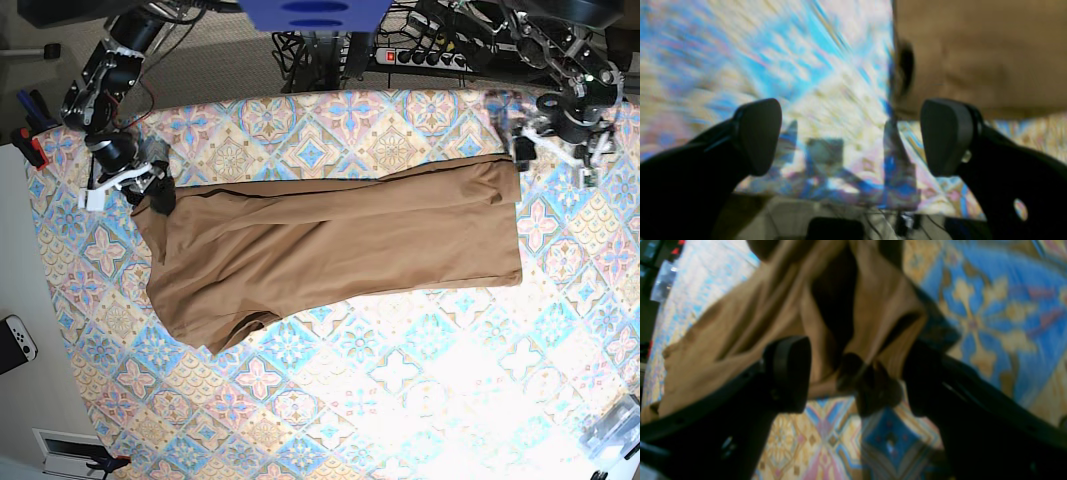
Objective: Layout the t-shirt on the table in an organized manner, then fold the t-shirt properly
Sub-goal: 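Move both grippers to the corners of the shirt's folded edge and grasp, then pull the held edge corners apart with both grippers to straighten the shirt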
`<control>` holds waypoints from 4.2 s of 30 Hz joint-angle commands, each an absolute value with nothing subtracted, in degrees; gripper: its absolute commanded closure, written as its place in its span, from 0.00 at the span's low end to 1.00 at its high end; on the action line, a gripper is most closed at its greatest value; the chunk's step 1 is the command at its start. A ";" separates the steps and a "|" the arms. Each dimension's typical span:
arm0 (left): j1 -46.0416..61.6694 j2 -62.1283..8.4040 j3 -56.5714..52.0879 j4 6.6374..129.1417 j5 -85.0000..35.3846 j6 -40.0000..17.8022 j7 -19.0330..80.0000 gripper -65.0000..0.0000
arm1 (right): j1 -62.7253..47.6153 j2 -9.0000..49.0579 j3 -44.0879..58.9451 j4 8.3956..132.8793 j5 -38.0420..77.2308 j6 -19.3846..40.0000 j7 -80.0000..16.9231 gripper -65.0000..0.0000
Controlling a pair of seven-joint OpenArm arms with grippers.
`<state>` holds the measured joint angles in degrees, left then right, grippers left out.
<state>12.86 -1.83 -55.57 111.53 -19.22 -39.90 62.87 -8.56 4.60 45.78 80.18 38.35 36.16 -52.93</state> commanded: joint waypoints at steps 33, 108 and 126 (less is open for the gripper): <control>6.46 -6.90 -40.48 90.24 -20.09 -40.00 60.70 0.83 | -7.60 5.41 45.93 81.27 34.15 36.79 -55.34 1.00; 8.31 -10.24 -40.48 90.68 -20.00 -40.00 66.68 1.00 | -7.34 6.64 45.49 74.77 34.15 39.78 -55.34 1.00; 6.90 -10.07 -36.26 91.38 -2.07 -40.00 67.03 1.00 | -8.13 11.91 52.88 74.86 34.15 39.78 -63.25 1.00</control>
<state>6.26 -9.54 -36.05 91.88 -7.51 -41.17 64.10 -8.45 10.70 52.58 74.19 35.57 40.56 -63.29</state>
